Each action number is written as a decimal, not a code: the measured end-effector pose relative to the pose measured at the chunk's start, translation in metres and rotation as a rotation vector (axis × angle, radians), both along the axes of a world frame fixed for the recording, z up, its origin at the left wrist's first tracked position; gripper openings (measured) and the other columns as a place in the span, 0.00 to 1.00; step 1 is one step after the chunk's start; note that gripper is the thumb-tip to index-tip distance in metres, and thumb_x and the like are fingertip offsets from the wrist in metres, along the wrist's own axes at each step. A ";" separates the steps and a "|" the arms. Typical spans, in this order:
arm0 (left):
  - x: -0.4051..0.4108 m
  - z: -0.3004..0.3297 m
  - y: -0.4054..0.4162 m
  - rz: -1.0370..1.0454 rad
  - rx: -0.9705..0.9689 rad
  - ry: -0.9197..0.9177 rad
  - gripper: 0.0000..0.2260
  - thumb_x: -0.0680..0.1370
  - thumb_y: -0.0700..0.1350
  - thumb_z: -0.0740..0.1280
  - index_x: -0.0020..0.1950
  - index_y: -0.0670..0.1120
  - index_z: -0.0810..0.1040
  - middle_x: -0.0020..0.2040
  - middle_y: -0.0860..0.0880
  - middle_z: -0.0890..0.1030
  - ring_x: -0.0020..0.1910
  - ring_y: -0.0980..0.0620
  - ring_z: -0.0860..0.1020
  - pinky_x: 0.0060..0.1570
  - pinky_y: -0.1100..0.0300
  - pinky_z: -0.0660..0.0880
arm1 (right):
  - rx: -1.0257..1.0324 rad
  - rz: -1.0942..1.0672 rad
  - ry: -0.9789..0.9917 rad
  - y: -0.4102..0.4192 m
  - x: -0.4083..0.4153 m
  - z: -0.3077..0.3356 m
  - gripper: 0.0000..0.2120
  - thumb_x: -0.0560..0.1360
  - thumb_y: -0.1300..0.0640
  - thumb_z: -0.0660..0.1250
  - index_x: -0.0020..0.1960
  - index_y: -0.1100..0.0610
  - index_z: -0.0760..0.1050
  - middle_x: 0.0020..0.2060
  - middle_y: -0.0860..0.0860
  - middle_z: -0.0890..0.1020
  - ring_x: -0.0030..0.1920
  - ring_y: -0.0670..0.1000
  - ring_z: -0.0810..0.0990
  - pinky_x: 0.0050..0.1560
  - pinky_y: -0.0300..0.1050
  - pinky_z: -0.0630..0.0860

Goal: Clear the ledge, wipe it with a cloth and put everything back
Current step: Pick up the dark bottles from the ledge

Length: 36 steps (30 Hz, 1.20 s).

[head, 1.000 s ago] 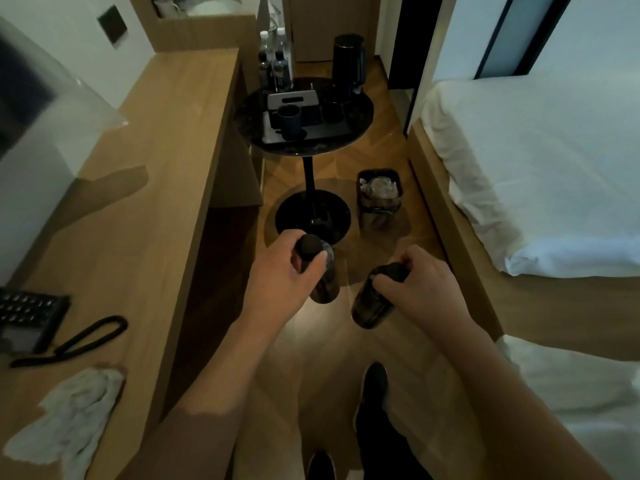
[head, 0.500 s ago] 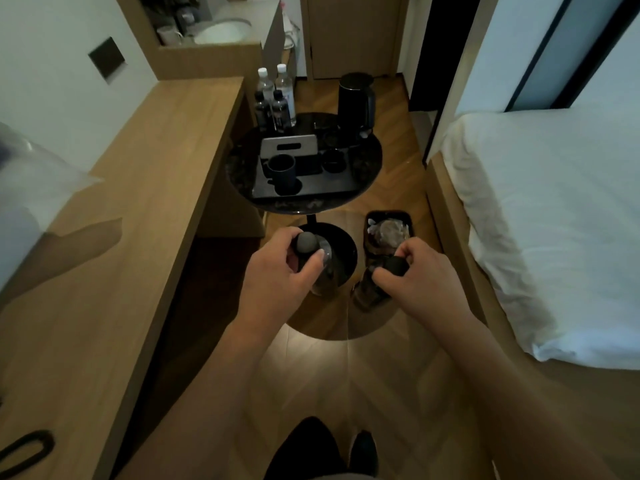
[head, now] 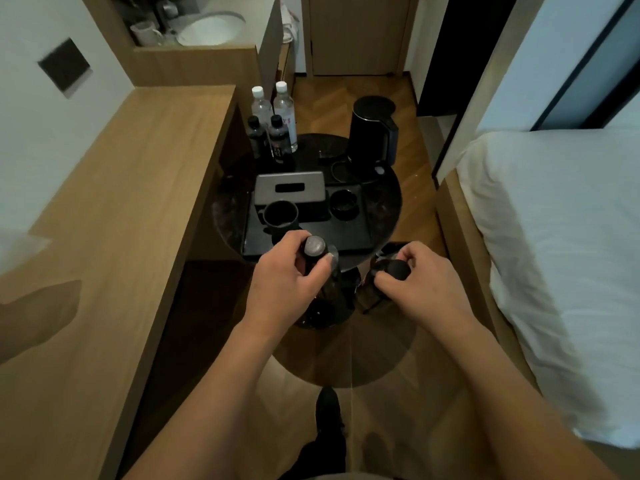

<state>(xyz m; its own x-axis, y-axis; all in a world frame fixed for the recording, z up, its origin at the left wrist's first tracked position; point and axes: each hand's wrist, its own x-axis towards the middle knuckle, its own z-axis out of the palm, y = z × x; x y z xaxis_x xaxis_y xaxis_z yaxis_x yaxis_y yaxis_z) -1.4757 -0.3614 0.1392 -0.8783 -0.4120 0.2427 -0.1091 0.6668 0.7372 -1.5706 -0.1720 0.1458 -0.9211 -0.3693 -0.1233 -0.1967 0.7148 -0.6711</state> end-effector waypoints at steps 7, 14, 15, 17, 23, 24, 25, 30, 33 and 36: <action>-0.077 0.012 -0.059 0.021 0.005 0.055 0.12 0.78 0.51 0.71 0.59 0.49 0.77 0.47 0.59 0.79 0.46 0.60 0.79 0.44 0.64 0.78 | -0.052 0.005 -0.005 -0.062 -0.078 0.010 0.13 0.71 0.45 0.73 0.46 0.46 0.69 0.38 0.45 0.78 0.35 0.44 0.77 0.32 0.37 0.69; -0.151 0.020 -0.107 0.139 0.046 0.092 0.09 0.78 0.44 0.73 0.56 0.47 0.78 0.42 0.60 0.77 0.41 0.67 0.77 0.39 0.75 0.70 | -0.095 0.012 -0.010 -0.123 -0.172 0.007 0.13 0.69 0.46 0.73 0.45 0.47 0.70 0.38 0.45 0.79 0.37 0.46 0.78 0.34 0.44 0.75; -0.162 0.021 -0.114 0.171 0.050 0.088 0.09 0.78 0.44 0.73 0.56 0.47 0.78 0.40 0.60 0.77 0.39 0.66 0.76 0.37 0.74 0.69 | -0.098 0.024 -0.015 -0.133 -0.187 0.007 0.13 0.69 0.46 0.73 0.45 0.47 0.70 0.38 0.45 0.79 0.37 0.46 0.78 0.35 0.46 0.77; -0.183 0.023 -0.129 0.234 0.057 0.084 0.09 0.78 0.46 0.73 0.55 0.47 0.78 0.36 0.58 0.75 0.34 0.62 0.74 0.34 0.72 0.68 | -0.113 0.050 -0.026 -0.153 -0.215 0.009 0.13 0.69 0.46 0.73 0.44 0.47 0.70 0.38 0.46 0.79 0.37 0.47 0.78 0.35 0.47 0.77; -0.246 0.031 -0.183 0.380 0.039 0.079 0.09 0.78 0.49 0.72 0.56 0.50 0.77 0.34 0.55 0.72 0.33 0.60 0.71 0.34 0.70 0.68 | -0.178 0.124 -0.039 -0.221 -0.293 0.014 0.13 0.70 0.46 0.73 0.44 0.48 0.70 0.38 0.46 0.79 0.37 0.45 0.79 0.32 0.39 0.71; -0.254 0.029 -0.191 0.396 0.047 0.077 0.09 0.78 0.49 0.71 0.56 0.50 0.76 0.35 0.55 0.72 0.33 0.60 0.71 0.33 0.70 0.68 | -0.175 0.137 -0.034 -0.233 -0.303 0.011 0.13 0.70 0.47 0.73 0.44 0.48 0.70 0.39 0.46 0.79 0.38 0.45 0.78 0.33 0.40 0.71; -0.260 0.027 -0.200 0.410 0.055 0.072 0.09 0.78 0.49 0.71 0.56 0.51 0.75 0.35 0.54 0.72 0.34 0.60 0.71 0.33 0.69 0.69 | -0.169 0.153 -0.027 -0.246 -0.311 0.009 0.13 0.70 0.46 0.73 0.44 0.48 0.70 0.39 0.45 0.79 0.38 0.46 0.78 0.34 0.41 0.71; -0.287 0.006 -0.252 0.477 0.069 -0.009 0.10 0.78 0.51 0.71 0.56 0.54 0.74 0.39 0.50 0.76 0.38 0.55 0.73 0.36 0.63 0.71 | -0.075 0.220 -0.039 -0.306 -0.341 -0.018 0.14 0.70 0.45 0.72 0.46 0.49 0.70 0.37 0.45 0.78 0.39 0.48 0.78 0.36 0.46 0.71; -0.301 -0.015 -0.278 0.496 0.105 -0.047 0.10 0.78 0.50 0.72 0.55 0.53 0.73 0.36 0.50 0.74 0.34 0.59 0.71 0.33 0.66 0.69 | -0.042 0.254 -0.029 -0.334 -0.351 -0.036 0.14 0.70 0.45 0.72 0.46 0.49 0.69 0.37 0.44 0.78 0.40 0.49 0.78 0.38 0.47 0.73; -0.310 -0.039 -0.297 0.502 0.130 -0.094 0.11 0.77 0.50 0.73 0.56 0.54 0.74 0.36 0.53 0.74 0.35 0.61 0.73 0.33 0.69 0.70 | -0.007 0.275 -0.047 -0.354 -0.352 -0.055 0.14 0.70 0.45 0.72 0.47 0.48 0.69 0.38 0.44 0.78 0.41 0.50 0.78 0.41 0.50 0.76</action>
